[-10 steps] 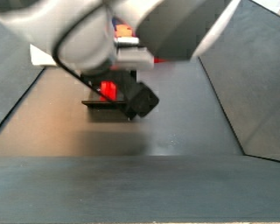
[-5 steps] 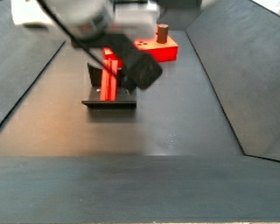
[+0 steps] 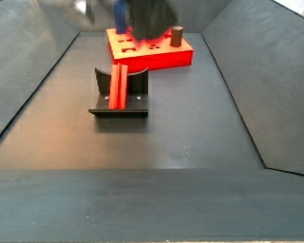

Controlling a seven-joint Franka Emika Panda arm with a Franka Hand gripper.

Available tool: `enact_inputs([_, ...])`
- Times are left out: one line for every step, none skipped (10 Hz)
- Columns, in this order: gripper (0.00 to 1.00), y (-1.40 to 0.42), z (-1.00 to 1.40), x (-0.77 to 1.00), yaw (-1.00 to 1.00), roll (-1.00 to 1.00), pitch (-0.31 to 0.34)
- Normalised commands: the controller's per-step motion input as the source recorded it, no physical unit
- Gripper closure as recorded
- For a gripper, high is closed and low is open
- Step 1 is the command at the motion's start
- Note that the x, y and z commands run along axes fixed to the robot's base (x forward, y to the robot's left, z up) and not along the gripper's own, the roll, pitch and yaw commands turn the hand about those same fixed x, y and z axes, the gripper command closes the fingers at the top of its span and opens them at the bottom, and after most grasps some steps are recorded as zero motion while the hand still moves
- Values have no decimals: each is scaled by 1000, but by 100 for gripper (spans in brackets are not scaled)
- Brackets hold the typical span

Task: Pick up the star object. Move up. Place the star object on the fixture. Regrasp the star object. Move to above the board. Insert the star object.
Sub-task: Regrasp the star object.

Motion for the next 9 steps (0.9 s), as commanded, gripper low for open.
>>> enact_inputs([0, -445, 355, -101, 37, 1000, 20])
enact_inputs([0, -145, 29, -35, 38, 1000, 18])
enact_inputs([0, -31, -24, -14, 38, 1000, 19])
enact_inputs([0, 8, -20, 5, 38, 1000, 22])
enact_inputs([0, -28, 6, -4, 39, 1000, 20])
enact_inputs([0, -29, 11, -16, 39, 1000, 16])
enact_inputs([0, -21, 4, -19, 39, 1000, 11])
enact_inputs([0, -22, 4, -24, 40, 1000, 7])
enact_inputs([0, -20, 7, -22, 41, 1000, 0])
